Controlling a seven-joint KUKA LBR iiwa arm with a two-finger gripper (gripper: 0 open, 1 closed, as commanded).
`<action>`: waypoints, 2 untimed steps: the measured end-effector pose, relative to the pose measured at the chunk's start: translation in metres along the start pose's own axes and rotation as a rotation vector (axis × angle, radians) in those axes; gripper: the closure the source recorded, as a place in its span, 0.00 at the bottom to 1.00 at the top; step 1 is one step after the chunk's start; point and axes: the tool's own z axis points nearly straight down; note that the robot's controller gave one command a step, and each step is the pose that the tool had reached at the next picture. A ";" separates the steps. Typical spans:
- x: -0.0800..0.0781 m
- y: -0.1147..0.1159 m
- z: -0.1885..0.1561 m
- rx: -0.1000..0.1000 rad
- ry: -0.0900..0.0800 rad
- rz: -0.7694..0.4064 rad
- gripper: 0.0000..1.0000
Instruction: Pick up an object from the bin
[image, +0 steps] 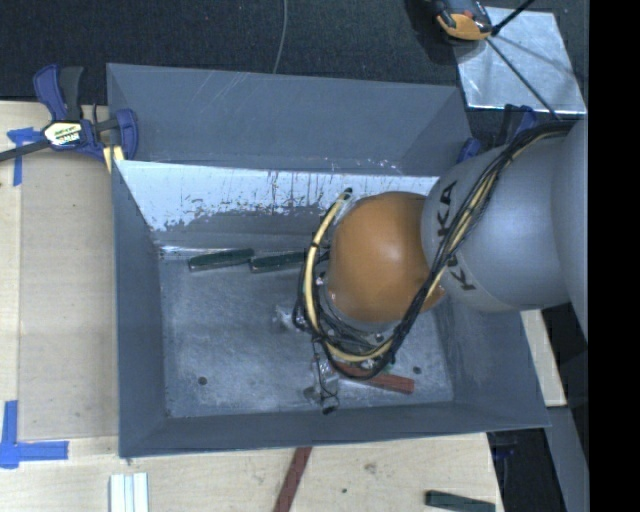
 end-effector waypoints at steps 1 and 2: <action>0.019 -0.046 0.003 -0.002 0.000 -0.057 0.00; 0.020 -0.108 0.034 0.000 -0.006 -0.228 1.00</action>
Offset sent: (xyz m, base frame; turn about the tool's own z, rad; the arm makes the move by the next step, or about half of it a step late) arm 0.0129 -0.1087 -0.0346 -0.2315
